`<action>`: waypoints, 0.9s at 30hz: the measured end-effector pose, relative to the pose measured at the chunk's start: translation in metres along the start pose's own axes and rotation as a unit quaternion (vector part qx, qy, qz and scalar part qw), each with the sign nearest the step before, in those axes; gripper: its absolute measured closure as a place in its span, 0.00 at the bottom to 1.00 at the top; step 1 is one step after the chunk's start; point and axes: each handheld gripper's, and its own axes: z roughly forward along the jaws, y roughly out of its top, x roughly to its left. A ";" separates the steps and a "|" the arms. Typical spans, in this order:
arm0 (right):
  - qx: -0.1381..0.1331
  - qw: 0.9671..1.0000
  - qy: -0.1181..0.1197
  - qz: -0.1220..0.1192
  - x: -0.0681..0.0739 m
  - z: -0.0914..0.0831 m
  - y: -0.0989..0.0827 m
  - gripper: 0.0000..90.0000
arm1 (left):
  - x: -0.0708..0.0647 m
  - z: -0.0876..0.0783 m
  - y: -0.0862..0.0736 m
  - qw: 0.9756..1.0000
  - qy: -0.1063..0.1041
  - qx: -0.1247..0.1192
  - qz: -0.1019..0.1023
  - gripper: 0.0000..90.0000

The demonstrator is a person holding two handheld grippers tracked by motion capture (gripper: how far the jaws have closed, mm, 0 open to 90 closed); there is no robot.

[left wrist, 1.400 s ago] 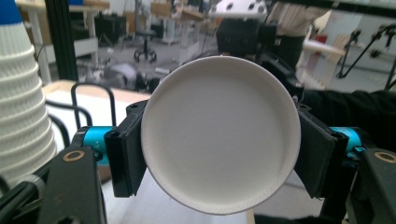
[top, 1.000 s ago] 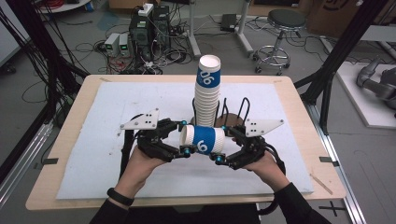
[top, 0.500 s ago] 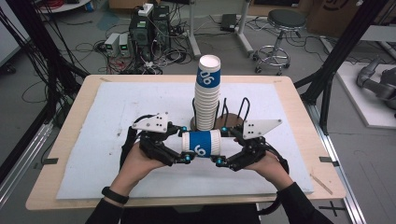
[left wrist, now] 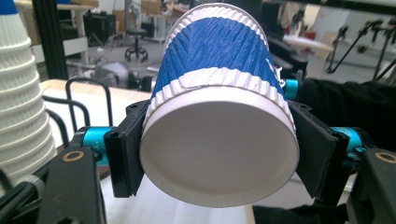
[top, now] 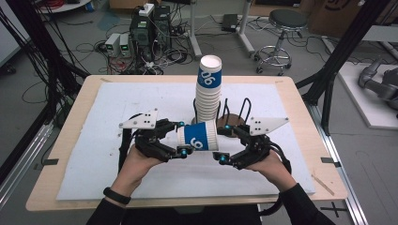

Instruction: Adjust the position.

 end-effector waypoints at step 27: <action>0.031 0.999 0.000 -0.034 0.003 0.000 0.008 0.27 | -0.008 0.021 0.000 0.991 0.006 0.132 0.029 0.25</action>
